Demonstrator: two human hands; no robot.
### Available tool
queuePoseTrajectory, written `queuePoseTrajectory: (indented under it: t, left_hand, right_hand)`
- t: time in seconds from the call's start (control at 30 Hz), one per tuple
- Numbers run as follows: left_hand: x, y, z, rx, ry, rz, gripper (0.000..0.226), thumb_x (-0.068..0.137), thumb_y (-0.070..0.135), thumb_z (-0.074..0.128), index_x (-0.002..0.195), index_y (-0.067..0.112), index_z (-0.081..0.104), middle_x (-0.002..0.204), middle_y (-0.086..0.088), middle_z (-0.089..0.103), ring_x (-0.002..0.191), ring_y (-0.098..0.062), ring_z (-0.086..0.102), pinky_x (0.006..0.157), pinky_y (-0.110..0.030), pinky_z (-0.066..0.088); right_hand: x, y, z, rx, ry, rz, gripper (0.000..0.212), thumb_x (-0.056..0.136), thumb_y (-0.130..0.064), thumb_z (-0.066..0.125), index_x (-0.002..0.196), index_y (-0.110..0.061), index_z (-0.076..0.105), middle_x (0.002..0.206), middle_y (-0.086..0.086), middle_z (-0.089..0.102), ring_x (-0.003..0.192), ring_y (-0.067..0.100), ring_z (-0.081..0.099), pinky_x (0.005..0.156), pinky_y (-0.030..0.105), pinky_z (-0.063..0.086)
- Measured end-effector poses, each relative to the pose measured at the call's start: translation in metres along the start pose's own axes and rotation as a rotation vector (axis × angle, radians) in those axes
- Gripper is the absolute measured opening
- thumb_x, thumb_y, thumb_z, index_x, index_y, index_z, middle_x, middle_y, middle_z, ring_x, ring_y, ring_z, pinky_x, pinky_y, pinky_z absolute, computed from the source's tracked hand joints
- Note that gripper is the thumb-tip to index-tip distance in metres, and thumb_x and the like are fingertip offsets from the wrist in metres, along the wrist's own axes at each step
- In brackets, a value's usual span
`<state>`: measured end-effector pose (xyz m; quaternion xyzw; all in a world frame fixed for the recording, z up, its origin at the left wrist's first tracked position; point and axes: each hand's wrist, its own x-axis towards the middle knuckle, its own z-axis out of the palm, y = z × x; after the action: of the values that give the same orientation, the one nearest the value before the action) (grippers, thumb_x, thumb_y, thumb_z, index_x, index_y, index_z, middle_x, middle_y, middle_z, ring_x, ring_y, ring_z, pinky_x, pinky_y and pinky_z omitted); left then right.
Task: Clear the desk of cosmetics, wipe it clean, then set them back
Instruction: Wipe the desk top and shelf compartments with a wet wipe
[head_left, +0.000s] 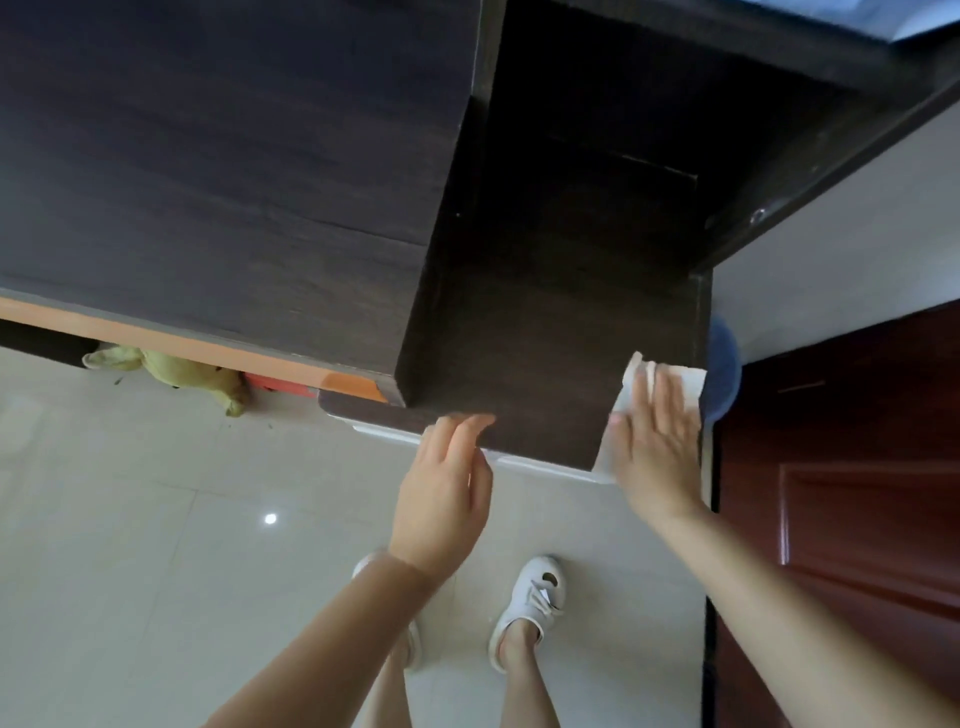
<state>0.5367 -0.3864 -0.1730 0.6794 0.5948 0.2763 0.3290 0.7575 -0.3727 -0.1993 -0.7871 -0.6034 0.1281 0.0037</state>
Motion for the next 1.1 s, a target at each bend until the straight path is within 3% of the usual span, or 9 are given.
queuePoseTrajectory:
  t: [0.07, 0.17, 0.23, 0.3, 0.47, 0.6, 0.7, 0.93, 1.1]
  left_hand:
    - [0.021, 0.011, 0.008, -0.021, 0.048, 0.020, 0.039, 0.087, 0.018, 0.034, 0.122, 0.007, 0.048, 0.118, -0.013, 0.054, 0.107, -0.017, 0.042, 0.093, -0.021, 0.032]
    - [0.046, 0.011, 0.008, -0.032, 0.126, -0.012, 0.046, 0.088, 0.022, 0.032, 0.128, 0.002, 0.043, 0.130, -0.018, 0.048, 0.118, -0.018, 0.036, 0.101, -0.019, 0.023]
    - [0.054, 0.006, 0.007, 0.004, 0.115, -0.018, 0.050, 0.090, 0.026, 0.030, 0.131, 0.001, 0.040, 0.136, -0.017, 0.044, 0.124, -0.021, 0.035, 0.104, -0.021, 0.022]
    - [0.059, -0.001, 0.009, 0.100, 0.075, -0.008, 0.052, 0.090, 0.029, 0.028, 0.132, 0.001, 0.040, 0.137, -0.017, 0.043, 0.126, -0.026, 0.037, 0.105, -0.028, 0.026]
    - [0.073, -0.018, 0.022, 0.321, -0.013, 0.005, 0.052, 0.090, 0.030, 0.025, 0.125, 0.000, 0.048, 0.138, -0.020, 0.042, 0.128, -0.036, 0.038, 0.105, -0.041, 0.029]
    - [0.078, -0.020, 0.027, 0.376, 0.010, -0.010, 0.047, 0.091, 0.027, 0.028, 0.125, 0.001, 0.048, 0.137, -0.019, 0.044, 0.125, -0.037, 0.042, 0.102, -0.047, 0.036]
    - [0.077, -0.020, 0.029, 0.380, 0.047, 0.012, 0.045, 0.091, 0.026, 0.033, 0.127, 0.002, 0.044, 0.135, -0.021, 0.046, 0.120, -0.039, 0.046, 0.098, -0.046, 0.040]
    - [0.078, -0.023, 0.032, 0.467, 0.076, 0.042, 0.044, 0.090, 0.025, 0.036, 0.127, 0.003, 0.045, 0.131, -0.019, 0.050, 0.120, -0.028, 0.036, 0.103, -0.044, 0.036]
    - [0.077, -0.020, 0.028, 0.410, 0.074, 0.020, 0.052, 0.097, 0.039, 0.022, 0.132, 0.004, 0.036, 0.136, -0.020, 0.045, 0.121, -0.031, 0.043, 0.099, -0.043, 0.041]
  right_hand:
    - [0.009, -0.041, 0.006, 0.011, -0.054, -0.056, 0.059, 0.097, -0.040, 0.017, 0.147, -0.017, -0.003, 0.157, 0.011, -0.001, 0.145, 0.026, -0.005, 0.117, 0.050, -0.002]
    - [0.012, -0.088, 0.019, -0.039, -0.120, -0.689, 0.060, 0.092, -0.041, 0.019, 0.147, -0.017, 0.014, 0.155, 0.008, 0.018, 0.144, 0.025, 0.009, 0.115, 0.049, 0.003]
    - [0.037, -0.075, 0.009, -0.137, -0.180, -0.947, 0.057, 0.095, -0.041, 0.017, 0.145, -0.023, -0.001, 0.157, 0.001, 0.007, 0.142, 0.015, -0.004, 0.115, 0.040, -0.007]
    - [0.073, -0.047, -0.009, -0.178, -0.223, -0.825, 0.052, 0.098, -0.039, 0.014, 0.138, -0.034, -0.020, 0.156, -0.006, -0.011, 0.139, 0.008, -0.019, 0.115, 0.036, -0.013]
    - [0.108, 0.004, -0.028, -0.036, -0.077, -0.158, 0.056, 0.098, -0.037, 0.015, 0.145, -0.025, -0.013, 0.158, 0.003, -0.005, 0.144, 0.018, -0.009, 0.118, 0.045, -0.002]
    - [0.046, -0.021, -0.002, -0.095, -0.078, -0.721, 0.059, 0.094, -0.040, 0.027, 0.147, -0.020, 0.009, 0.155, 0.008, 0.020, 0.143, 0.025, 0.012, 0.114, 0.053, 0.012]
    - [0.067, -0.025, -0.007, -0.170, -0.203, -1.105, 0.054, 0.096, -0.037, 0.030, 0.147, -0.026, 0.012, 0.156, -0.001, 0.016, 0.144, 0.017, 0.005, 0.116, 0.044, 0.002]
    - [0.174, -0.065, -0.020, 0.023, -0.028, -0.282, 0.054, 0.099, -0.034, 0.021, 0.147, -0.021, 0.000, 0.158, 0.004, 0.002, 0.145, 0.019, -0.005, 0.117, 0.045, -0.003]
    - [0.104, -0.069, 0.001, -0.178, -0.139, -1.098, 0.052, 0.096, -0.037, 0.025, 0.145, -0.021, 0.021, 0.155, 0.003, 0.019, 0.144, 0.022, 0.011, 0.115, 0.047, 0.003]
